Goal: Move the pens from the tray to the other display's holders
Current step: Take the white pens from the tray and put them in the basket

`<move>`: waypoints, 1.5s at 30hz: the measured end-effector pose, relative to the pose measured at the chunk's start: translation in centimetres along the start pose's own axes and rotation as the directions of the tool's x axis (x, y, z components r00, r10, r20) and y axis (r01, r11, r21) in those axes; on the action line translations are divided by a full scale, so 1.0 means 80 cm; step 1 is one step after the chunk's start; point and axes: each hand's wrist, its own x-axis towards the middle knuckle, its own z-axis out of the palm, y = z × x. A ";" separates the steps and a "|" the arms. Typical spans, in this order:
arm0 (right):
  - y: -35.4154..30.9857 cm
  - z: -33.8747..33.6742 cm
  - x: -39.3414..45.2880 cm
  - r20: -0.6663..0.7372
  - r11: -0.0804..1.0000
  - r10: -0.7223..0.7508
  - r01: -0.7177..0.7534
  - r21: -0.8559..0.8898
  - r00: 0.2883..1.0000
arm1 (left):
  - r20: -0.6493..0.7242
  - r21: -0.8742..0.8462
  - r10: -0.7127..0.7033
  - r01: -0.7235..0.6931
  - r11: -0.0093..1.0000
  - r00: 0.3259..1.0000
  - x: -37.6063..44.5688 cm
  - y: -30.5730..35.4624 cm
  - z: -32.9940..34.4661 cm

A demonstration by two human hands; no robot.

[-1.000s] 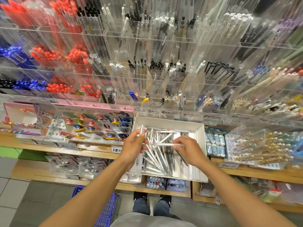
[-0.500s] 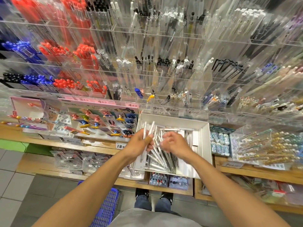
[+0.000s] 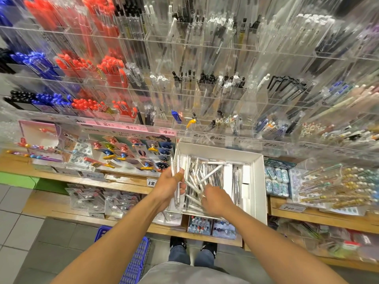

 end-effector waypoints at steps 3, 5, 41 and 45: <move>0.015 -0.012 -0.011 -0.052 0.995 0.002 0.003 0.095 0.999 | 0.006 0.050 0.019 -0.020 0.999 1.000 0.001 0.000 -0.001; 0.023 -0.027 -0.020 -0.139 0.983 -0.012 0.037 0.179 0.990 | 0.010 0.128 0.052 -0.053 0.990 0.999 0.000 0.002 -0.002; 0.002 -0.028 0.083 0.037 0.633 0.616 -0.523 0.571 0.787 | 0.028 0.015 -0.085 0.084 0.996 0.996 -0.012 0.000 0.008; 0.010 -0.027 0.077 0.094 0.610 0.577 -0.505 0.610 0.811 | 0.023 0.019 -0.091 0.091 0.996 0.996 -0.011 -0.004 0.007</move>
